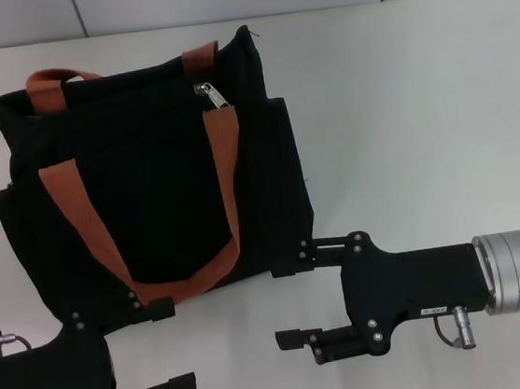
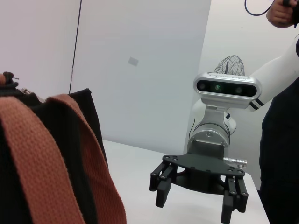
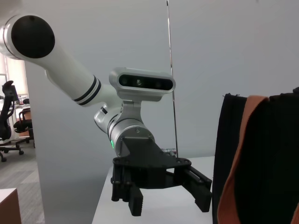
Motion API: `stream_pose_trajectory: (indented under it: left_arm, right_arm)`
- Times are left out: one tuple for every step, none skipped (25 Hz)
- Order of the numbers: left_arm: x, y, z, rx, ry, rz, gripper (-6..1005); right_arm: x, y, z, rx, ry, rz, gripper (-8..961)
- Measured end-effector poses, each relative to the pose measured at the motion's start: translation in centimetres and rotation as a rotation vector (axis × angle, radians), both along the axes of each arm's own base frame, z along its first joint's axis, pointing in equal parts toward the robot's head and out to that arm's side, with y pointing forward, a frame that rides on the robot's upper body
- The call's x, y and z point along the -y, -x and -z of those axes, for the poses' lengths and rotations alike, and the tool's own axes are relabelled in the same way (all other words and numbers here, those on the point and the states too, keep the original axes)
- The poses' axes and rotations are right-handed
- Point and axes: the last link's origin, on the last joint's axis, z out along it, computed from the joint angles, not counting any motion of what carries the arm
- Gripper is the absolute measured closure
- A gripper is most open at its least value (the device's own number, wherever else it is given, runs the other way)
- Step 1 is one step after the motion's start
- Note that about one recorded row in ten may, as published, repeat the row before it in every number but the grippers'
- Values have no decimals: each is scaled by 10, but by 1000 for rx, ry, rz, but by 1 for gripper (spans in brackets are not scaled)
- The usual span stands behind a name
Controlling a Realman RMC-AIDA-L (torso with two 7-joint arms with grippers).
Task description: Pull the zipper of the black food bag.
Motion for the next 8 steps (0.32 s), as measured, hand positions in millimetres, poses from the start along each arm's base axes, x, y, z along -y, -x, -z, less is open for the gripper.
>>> stream_pose_trajectory:
  left_arm:
    - [0,0,0,0,0,0,172]
    - [0,0,0,0,0,0,172]
    - [0,0,0,0,0,0,172]
    - [0,0,0,0,-1,0,172]
    - [0,0,0,0,-1,0,172]
    - [-1,0,-1,1,-5,0,172]
    - [-2,-1,-1,2,-6,4,172]
    - [-3,-1,-1,3,-5,6,172]
  right_arm:
    - [0,0,0,-1,-1,1,228]
    - [-1,0,0,-1,-2,1,228]
    - [-1,0,0,1,-4,1,228]
    - [-2,1,0,2,-5,-1,228]
    - [-2,1,0,2,-5,-1,228]
    - [-2,1,0,1,-6,-1,228]
    - [-3,1,0,0,-7,-1,228]
    - [-3,2,0,0,-7,-2,228]
